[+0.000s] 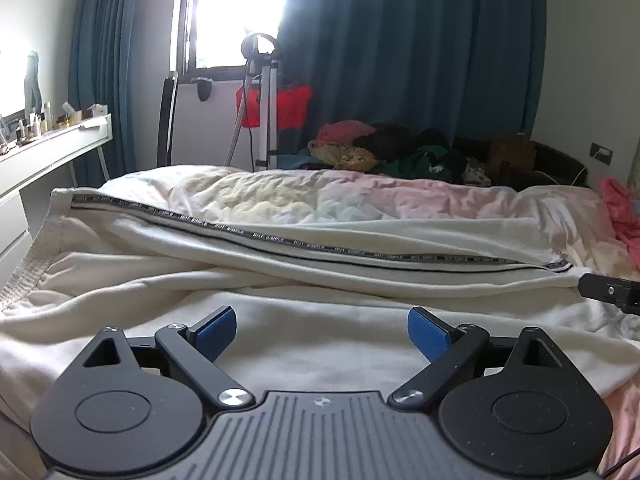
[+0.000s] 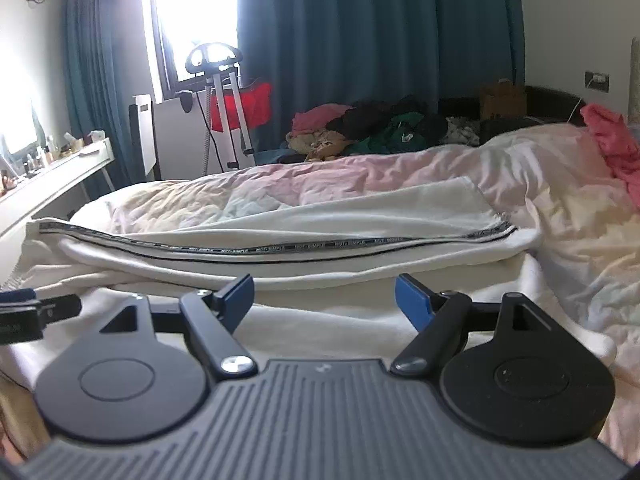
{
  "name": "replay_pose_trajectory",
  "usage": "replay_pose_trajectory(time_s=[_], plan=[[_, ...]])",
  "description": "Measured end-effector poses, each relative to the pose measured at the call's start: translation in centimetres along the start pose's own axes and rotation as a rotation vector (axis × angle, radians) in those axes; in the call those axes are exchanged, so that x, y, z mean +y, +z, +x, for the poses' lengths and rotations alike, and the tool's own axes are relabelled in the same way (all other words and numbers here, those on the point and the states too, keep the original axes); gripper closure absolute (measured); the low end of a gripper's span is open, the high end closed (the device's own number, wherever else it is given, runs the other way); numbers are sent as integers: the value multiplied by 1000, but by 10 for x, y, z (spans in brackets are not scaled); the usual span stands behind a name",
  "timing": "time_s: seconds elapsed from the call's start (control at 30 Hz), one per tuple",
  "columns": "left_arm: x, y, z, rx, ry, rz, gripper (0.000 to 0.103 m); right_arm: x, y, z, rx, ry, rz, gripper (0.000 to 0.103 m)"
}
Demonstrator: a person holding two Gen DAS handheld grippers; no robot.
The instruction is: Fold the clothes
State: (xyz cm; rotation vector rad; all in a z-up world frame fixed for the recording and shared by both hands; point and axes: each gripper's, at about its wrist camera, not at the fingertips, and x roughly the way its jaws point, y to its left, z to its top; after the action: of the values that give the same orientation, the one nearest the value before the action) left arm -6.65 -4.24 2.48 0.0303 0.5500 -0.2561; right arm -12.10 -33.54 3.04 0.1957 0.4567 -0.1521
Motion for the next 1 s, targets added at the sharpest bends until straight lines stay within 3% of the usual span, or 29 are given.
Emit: replay_pose_trajectory(time_s=[0.2, 0.4, 0.6, 0.73, 0.83, 1.0], plan=[[36, -2, 1, 41, 28, -75, 9, -5, -3, 5, 28, -2, 32, 24], [117, 5, -4, 108, 149, -226, 9, -4, -5, 6, 40, -3, 22, 24], [231, 3, -13, 221, 314, -529, 9, 0, -8, 12, 80, -35, -24, 24], [296, -11, -27, 245, 421, -744, 9, 2, -9, 12, 86, -35, -39, 24], [325, -31, -35, 246, 479, -857, 9, 1, -9, 12, 87, -35, -35, 24], [348, -57, -37, 253, 453, -1033, 10, -3, -8, 7, 56, -80, -22, 24]])
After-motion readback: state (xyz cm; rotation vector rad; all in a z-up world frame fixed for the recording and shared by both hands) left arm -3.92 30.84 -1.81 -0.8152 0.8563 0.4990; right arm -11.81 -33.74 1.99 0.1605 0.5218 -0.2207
